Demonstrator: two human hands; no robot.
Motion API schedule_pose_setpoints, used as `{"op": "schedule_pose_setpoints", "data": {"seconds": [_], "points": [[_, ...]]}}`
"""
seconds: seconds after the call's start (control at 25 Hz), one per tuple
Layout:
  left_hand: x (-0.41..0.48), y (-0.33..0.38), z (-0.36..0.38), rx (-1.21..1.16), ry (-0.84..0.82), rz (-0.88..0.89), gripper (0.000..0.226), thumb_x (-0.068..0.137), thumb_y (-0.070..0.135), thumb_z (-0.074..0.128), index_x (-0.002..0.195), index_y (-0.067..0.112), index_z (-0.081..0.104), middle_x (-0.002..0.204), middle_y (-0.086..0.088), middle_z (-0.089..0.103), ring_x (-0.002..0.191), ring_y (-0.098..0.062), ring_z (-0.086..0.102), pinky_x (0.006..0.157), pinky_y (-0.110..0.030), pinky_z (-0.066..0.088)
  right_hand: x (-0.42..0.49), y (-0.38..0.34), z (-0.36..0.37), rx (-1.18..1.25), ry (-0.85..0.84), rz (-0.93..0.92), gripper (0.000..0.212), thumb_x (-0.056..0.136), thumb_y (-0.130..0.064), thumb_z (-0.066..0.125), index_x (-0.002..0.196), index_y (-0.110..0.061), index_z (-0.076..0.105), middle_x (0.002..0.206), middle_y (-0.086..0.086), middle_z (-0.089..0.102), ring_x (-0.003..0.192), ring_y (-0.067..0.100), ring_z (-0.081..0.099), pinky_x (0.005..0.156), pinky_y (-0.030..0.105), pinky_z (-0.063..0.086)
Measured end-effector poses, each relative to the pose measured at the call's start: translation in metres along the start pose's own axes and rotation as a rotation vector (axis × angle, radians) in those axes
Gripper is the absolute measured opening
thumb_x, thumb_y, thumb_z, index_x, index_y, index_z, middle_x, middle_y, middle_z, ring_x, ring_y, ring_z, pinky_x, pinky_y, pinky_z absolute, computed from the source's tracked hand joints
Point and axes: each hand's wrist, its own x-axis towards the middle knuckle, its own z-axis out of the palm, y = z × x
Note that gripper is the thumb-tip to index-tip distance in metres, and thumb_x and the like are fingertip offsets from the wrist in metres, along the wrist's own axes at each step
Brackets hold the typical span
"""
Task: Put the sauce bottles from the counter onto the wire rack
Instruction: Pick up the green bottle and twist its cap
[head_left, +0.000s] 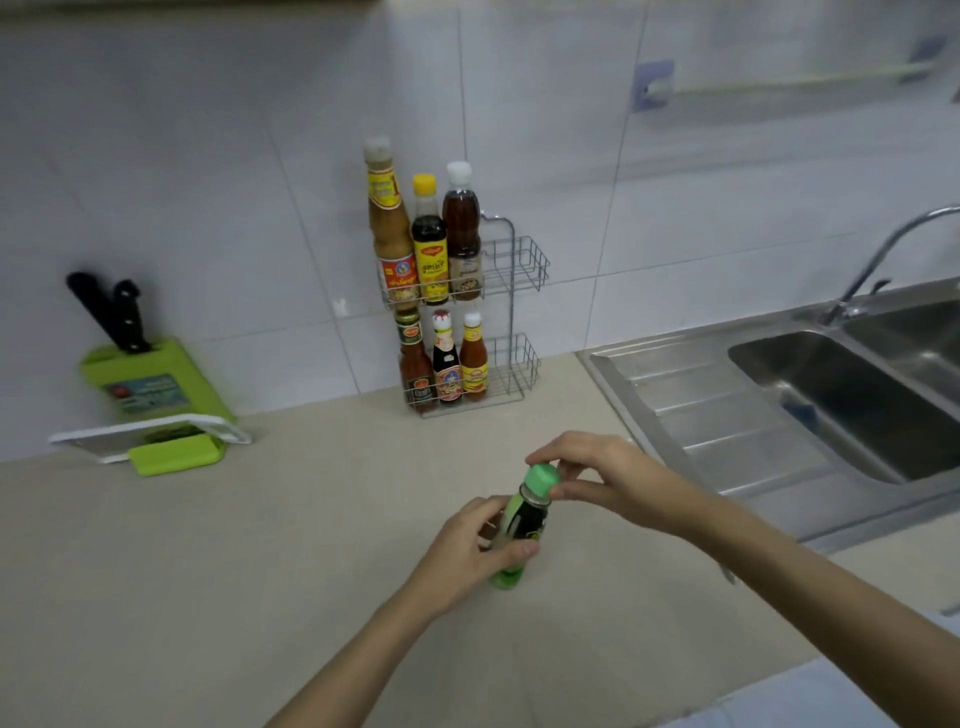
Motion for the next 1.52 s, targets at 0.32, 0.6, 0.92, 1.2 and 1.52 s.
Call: {"op": "schedule_pose_setpoints", "data": {"seconds": [0.32, 0.6, 0.92, 1.2, 1.52], "points": [[-0.004, 0.011, -0.010, 0.034, 0.046, 0.056, 0.040, 0.072, 0.059, 0.067, 0.104, 0.037, 0.063, 0.098, -0.007, 0.062, 0.078, -0.005, 0.052, 0.074, -0.026, 0.045, 0.029, -0.024, -0.002, -0.613, -0.062, 0.130, 0.076, 0.082, -0.076, 0.009, 0.075, -0.016, 0.055, 0.069, 0.002, 0.060, 0.064, 0.020, 0.055, 0.068, 0.041, 0.050], [-0.002, 0.021, -0.028, -0.122, 0.069, 0.025, 0.040, 0.081, 0.046, 0.069, 0.114, 0.026, 0.064, 0.097, -0.001, 0.065, 0.078, -0.001, 0.052, 0.075, -0.022, 0.045, 0.046, -0.032, -0.020, -0.390, -0.068, 0.026, 0.044, 0.092, -0.053, 0.042, 0.117, -0.022, 0.059, 0.107, 0.000, 0.068, 0.090, 0.015, 0.062, 0.077, 0.030, 0.049], [-0.005, 0.030, -0.013, -0.326, -0.105, 0.011, 0.023, 0.084, 0.041, 0.069, 0.102, 0.027, 0.064, 0.086, -0.003, 0.050, 0.081, -0.016, 0.046, 0.073, -0.030, 0.037, 0.048, -0.035, -0.021, -0.484, -0.094, -0.096, 0.035, 0.100, -0.041, 0.025, 0.089, -0.019, 0.049, 0.076, 0.000, 0.059, 0.066, 0.023, 0.057, 0.069, 0.042, 0.051], [0.003, 0.040, -0.010, -0.435, -0.059, -0.017, 0.032, 0.087, 0.038, 0.064, 0.108, 0.014, 0.063, 0.092, 0.002, 0.063, 0.091, -0.009, 0.061, 0.082, -0.027, 0.046, 0.041, -0.028, -0.025, -0.246, -0.027, 0.053, 0.041, 0.098, -0.049, 0.025, 0.096, -0.020, 0.053, 0.090, 0.000, 0.060, 0.086, 0.023, 0.058, 0.079, 0.042, 0.048], [0.003, 0.041, -0.012, -0.534, -0.094, -0.079, 0.039, 0.086, 0.040, 0.064, 0.112, 0.011, 0.062, 0.095, -0.001, 0.063, 0.094, -0.013, 0.059, 0.084, -0.028, 0.046, 0.046, -0.016, -0.042, 0.210, -0.129, 0.312, 0.057, 0.092, -0.061, 0.033, 0.088, -0.013, 0.063, 0.060, 0.001, 0.055, 0.059, 0.013, 0.051, 0.068, 0.032, 0.043]]}}
